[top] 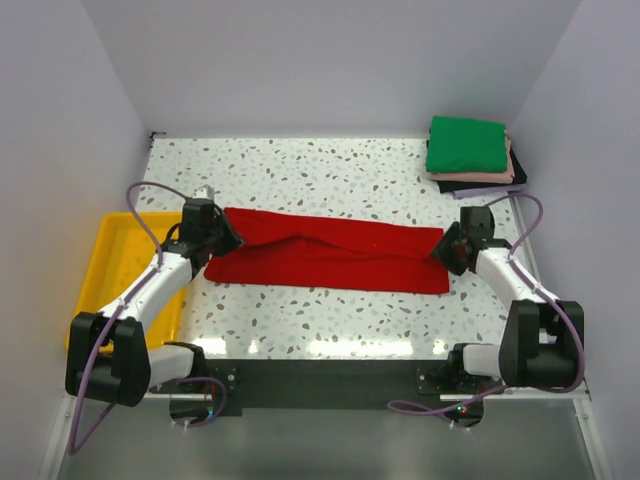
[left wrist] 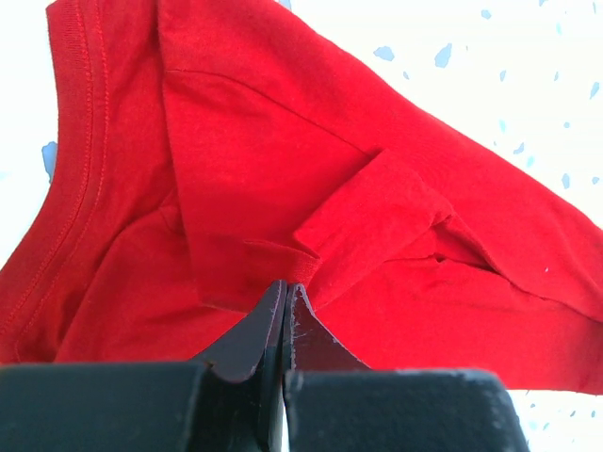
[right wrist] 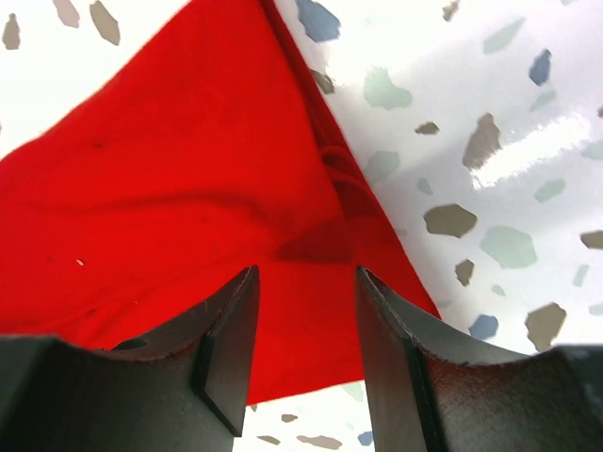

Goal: Fold and stack the t-shirts
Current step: Fold the tshirt

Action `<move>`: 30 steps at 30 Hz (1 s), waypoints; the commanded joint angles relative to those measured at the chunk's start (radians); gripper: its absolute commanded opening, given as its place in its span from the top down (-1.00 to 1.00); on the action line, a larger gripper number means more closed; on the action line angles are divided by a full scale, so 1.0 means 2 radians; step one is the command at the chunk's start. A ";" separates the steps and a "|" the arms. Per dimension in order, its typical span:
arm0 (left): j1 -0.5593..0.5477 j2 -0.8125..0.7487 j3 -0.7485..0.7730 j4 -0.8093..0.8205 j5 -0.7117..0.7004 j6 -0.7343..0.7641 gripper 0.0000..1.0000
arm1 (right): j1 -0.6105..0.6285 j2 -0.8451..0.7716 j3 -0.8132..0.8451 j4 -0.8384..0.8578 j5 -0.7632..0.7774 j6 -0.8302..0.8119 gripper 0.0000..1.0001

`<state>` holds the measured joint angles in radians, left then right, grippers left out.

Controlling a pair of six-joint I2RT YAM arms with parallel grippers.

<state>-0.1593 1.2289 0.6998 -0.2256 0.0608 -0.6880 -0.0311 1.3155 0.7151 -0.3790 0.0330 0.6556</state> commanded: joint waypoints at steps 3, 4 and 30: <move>0.003 0.002 0.021 0.017 0.010 0.006 1.00 | -0.001 -0.033 -0.010 -0.014 0.028 0.010 0.03; 0.002 0.001 0.021 0.016 0.011 0.006 1.00 | -0.001 -0.033 -0.012 -0.014 0.027 0.011 0.03; 0.003 0.018 0.048 0.014 0.006 0.011 1.00 | -0.019 0.051 0.023 0.045 -0.012 0.041 0.73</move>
<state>-0.1593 1.2526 0.7357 -0.2264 0.0746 -0.6865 -0.0574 1.4036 0.7094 -0.3313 0.0257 0.7258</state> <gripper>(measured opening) 0.016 0.175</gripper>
